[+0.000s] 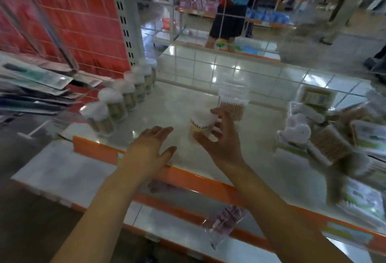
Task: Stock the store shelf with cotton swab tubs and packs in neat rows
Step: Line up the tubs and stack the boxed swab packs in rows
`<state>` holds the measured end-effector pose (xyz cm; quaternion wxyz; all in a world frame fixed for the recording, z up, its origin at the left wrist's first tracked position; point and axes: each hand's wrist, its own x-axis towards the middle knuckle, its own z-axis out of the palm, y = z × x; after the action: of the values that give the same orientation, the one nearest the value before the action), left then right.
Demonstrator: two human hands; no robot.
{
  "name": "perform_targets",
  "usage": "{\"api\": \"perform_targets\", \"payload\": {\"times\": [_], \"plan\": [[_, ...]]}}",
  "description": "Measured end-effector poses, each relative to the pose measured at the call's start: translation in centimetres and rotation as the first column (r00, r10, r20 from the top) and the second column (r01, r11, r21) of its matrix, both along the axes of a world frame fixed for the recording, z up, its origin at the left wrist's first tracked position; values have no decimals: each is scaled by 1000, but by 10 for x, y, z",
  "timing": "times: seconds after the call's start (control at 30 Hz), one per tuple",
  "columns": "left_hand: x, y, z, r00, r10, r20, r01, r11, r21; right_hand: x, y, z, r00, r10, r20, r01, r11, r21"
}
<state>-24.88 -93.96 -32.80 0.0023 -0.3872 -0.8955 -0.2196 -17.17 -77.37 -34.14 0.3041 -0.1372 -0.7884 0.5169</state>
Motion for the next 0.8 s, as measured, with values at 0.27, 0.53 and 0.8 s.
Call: {"api": "perform_targets", "payload": {"times": [0.27, 0.53, 0.8], "plan": [[-53, -16, -27, 992, -92, -86, 88, 995, -42, -80, -30, -21, 999, -27, 30, 27, 1000, -2], [-79, -7, -32, 957, -262, -124, 255, 965, -67, -164, -18, -23, 986, -113, 127, 104, 992, 75], [-90, 3, -41, 920, -382, -93, 384, 923, 8, -223, -5, -29, 921, -265, 284, 223, 960, 172]]}}
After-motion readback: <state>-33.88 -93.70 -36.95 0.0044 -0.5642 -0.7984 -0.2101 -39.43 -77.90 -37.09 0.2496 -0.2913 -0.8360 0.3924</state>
